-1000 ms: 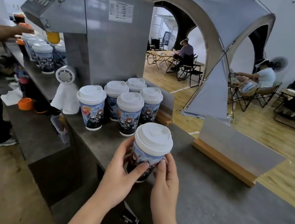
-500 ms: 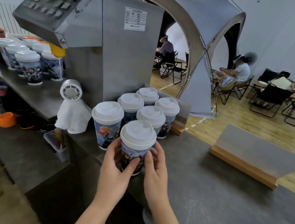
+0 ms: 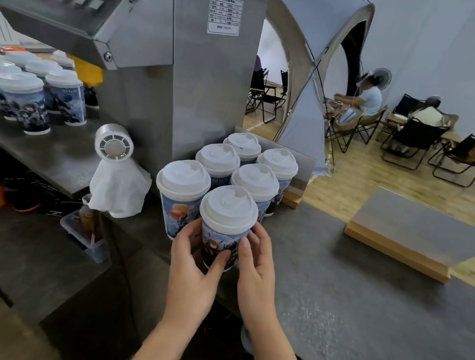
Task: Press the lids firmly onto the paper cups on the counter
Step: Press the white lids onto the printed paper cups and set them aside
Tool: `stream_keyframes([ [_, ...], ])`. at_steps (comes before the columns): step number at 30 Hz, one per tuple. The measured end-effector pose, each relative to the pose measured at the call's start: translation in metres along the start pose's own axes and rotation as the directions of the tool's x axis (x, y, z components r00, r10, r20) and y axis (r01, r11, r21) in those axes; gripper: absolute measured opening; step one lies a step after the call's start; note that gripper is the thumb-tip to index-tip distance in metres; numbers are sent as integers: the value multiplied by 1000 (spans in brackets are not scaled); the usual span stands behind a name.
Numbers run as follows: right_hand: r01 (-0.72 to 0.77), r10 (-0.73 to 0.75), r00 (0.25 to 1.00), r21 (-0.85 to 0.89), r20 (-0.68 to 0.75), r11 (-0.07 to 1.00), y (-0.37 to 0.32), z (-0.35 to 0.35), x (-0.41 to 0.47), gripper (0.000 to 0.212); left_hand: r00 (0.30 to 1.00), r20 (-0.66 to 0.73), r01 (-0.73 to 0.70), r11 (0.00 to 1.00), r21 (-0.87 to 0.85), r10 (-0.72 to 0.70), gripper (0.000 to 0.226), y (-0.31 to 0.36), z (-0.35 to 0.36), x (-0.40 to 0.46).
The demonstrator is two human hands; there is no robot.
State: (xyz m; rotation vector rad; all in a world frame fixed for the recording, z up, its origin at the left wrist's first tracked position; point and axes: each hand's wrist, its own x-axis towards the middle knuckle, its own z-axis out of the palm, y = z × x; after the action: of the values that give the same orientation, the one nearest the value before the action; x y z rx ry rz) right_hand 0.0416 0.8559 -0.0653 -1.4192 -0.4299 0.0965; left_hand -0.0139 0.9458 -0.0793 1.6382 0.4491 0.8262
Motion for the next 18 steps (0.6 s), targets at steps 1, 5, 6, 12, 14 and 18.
stream_keyframes([
  [1,-5,5,1000,12,-1,1000,-1,1,0,38,1000,-3,-2,1000,-2,2,69,0,0,0],
  [5,-24,25,1000,28,-16,999,-1,5,-4,39,1000,-19,-21,1000,10,21,68,0,1,0],
  [6,-28,29,999,27,-24,999,-1,5,-4,39,999,-37,-35,999,29,37,68,1,0,-2],
  [12,-28,23,986,-27,-162,999,-1,-6,-15,30,946,-166,-257,955,148,280,37,15,-16,-26],
  [14,-31,20,975,-44,-221,999,-3,-14,-21,29,923,-96,-357,923,145,372,31,23,-15,-33],
  [18,-38,22,938,-38,-345,999,-11,-41,-41,25,898,126,-432,900,61,422,24,43,9,-44],
])
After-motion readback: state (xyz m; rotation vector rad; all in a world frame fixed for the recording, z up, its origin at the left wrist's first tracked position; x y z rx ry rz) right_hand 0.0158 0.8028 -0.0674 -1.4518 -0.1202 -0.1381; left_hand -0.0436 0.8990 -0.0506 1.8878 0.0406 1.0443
